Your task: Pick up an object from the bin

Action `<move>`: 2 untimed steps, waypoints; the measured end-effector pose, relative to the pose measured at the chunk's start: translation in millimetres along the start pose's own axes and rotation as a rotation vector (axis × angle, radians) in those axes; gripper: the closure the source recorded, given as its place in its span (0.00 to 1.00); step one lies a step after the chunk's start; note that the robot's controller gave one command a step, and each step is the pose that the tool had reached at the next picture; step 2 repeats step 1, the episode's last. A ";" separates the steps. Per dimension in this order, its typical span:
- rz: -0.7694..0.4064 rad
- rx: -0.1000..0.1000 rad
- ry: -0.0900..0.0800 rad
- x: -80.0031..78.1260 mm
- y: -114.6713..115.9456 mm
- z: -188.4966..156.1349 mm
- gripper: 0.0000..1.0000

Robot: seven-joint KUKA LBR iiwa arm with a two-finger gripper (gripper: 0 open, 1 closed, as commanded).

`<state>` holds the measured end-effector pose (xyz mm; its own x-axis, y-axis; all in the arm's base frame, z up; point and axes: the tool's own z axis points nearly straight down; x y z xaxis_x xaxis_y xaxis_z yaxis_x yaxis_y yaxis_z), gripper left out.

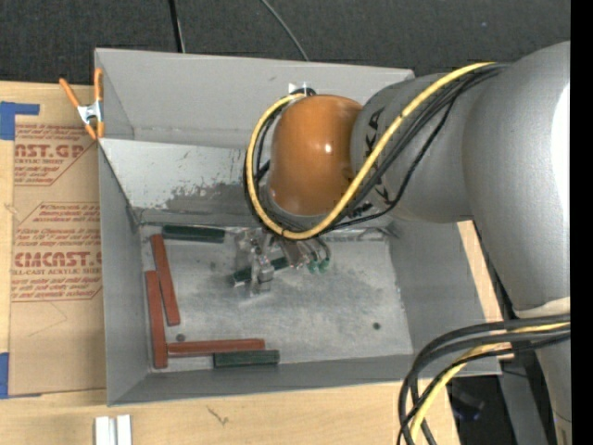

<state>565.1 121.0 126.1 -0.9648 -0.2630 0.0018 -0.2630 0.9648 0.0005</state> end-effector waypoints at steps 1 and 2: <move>0.025 0.000 -0.005 -5.7 14.1 -103.6 1.00; 0.025 0.000 -0.005 -5.7 14.1 -103.6 1.00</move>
Offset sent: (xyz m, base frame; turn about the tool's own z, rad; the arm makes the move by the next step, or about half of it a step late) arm 0.0000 0.0000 0.0000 0.0000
